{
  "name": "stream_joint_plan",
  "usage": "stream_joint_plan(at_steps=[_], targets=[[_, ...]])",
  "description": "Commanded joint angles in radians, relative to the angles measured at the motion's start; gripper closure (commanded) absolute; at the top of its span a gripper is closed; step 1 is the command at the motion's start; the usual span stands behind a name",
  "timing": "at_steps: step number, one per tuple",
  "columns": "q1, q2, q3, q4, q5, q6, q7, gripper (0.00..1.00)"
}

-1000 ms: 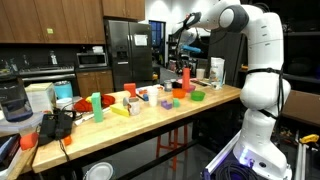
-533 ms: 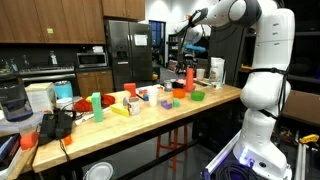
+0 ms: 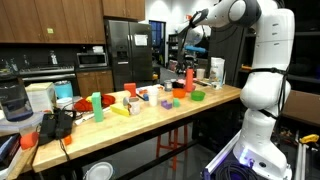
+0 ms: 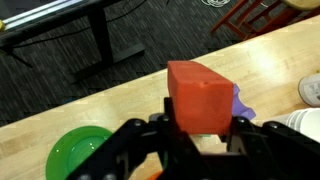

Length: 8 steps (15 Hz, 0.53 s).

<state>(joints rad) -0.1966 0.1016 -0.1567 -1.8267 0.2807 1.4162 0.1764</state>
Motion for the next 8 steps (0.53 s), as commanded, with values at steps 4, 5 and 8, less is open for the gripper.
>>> stream_joint_plan(at_steps=[4, 5, 8], targets=[[-0.041, -0.087, -0.08, -0.111, 0.087, 0.111, 0.182, 0.85], [-0.047, -0.099, -0.09, -0.125, 0.088, 0.129, 0.212, 0.85], [-0.063, -0.137, -0.113, -0.16, 0.094, 0.176, 0.315, 0.85]])
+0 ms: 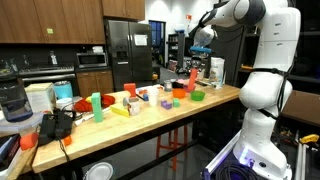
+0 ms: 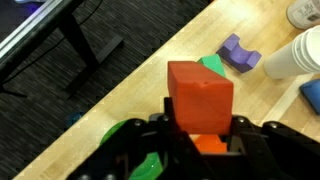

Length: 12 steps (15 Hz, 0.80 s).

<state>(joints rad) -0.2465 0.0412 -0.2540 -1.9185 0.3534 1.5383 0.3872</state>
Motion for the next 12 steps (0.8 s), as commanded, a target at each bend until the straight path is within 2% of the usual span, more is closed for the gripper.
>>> stream_joint_plan(at_steps=[1, 7, 12], targets=[[-0.019, -0.087, -0.022, -0.077, 0.017, 0.062, 0.144, 0.85], [-0.058, -0.135, -0.052, -0.142, 0.018, 0.084, 0.356, 0.85], [-0.077, -0.198, -0.047, -0.21, 0.006, 0.226, 0.535, 0.85]])
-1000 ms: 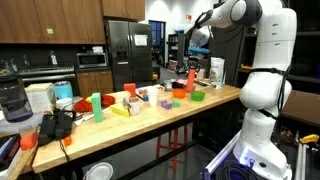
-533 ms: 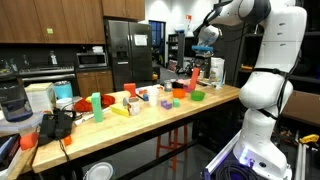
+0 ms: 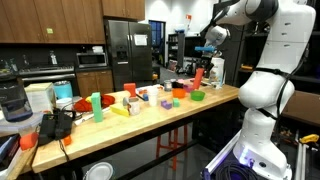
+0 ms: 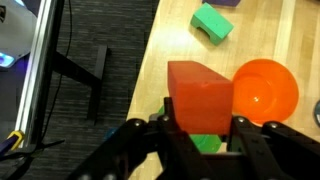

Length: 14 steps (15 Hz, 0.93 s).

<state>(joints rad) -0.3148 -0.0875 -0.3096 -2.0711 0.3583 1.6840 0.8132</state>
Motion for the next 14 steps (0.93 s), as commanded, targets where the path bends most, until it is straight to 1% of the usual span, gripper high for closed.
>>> stream_joint_plan(at_steps=[1, 4, 8, 14], targets=[[-0.009, -0.073, 0.012, -0.056, -0.009, 0.103, 0.147, 0.85], [-0.007, -0.07, 0.019, -0.037, -0.027, 0.128, 0.219, 0.85], [-0.001, -0.021, 0.025, 0.007, -0.025, 0.113, 0.27, 0.85], [0.005, 0.049, 0.034, 0.035, -0.042, 0.107, 0.442, 0.85]])
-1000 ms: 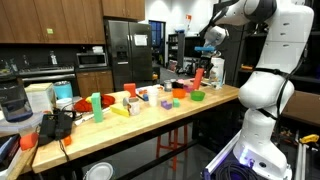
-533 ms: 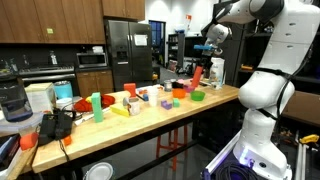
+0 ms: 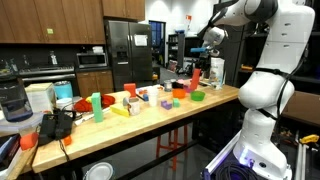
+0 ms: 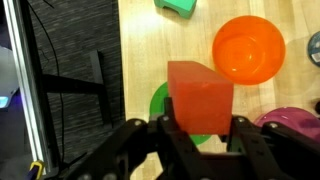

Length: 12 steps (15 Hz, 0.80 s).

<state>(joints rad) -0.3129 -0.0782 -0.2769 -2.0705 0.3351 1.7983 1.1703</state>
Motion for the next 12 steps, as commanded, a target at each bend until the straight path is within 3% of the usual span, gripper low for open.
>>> stream_joint_plan(at_steps=[1, 12], targets=[[0.005, 0.05, 0.001, 0.038, -0.021, -0.01, 0.114, 0.85], [-0.001, 0.034, -0.018, 0.026, -0.1, -0.088, 0.394, 0.85]])
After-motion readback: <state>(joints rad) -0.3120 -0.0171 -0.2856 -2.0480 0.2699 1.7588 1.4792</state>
